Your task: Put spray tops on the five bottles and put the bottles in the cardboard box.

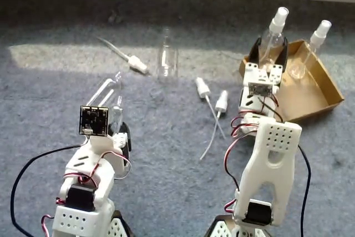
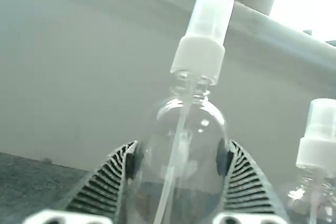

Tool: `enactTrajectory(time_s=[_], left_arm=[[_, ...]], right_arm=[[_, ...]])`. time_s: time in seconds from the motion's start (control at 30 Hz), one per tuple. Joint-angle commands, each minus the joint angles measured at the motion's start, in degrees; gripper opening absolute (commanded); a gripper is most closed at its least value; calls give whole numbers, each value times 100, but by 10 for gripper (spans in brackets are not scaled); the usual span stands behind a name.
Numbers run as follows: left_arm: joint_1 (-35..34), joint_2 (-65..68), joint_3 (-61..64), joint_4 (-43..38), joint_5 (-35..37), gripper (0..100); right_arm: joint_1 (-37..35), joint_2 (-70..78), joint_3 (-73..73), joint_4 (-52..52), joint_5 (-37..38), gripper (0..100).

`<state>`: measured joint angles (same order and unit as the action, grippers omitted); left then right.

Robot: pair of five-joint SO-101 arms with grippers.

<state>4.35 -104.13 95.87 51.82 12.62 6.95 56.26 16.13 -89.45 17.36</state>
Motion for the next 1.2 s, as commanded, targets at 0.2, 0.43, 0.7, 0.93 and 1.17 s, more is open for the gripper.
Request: enactTrajectory(time_s=[0.2,0.43,0.7,0.93,1.17], left_arm=[[-57,-40,127,-114,-79,10],[-57,-40,127,-114,-79,10],[-57,-40,127,-114,-79,11],[-57,-40,127,-114,-79,11],[-57,-40,127,-114,-79,11]], right_arm=[[4,242,-215,92,44,108],[-4,259,-180,66,44,108],[13,251,119,57,53,108],[57,251,382,57,53,108],[119,259,409,75,53,111]])
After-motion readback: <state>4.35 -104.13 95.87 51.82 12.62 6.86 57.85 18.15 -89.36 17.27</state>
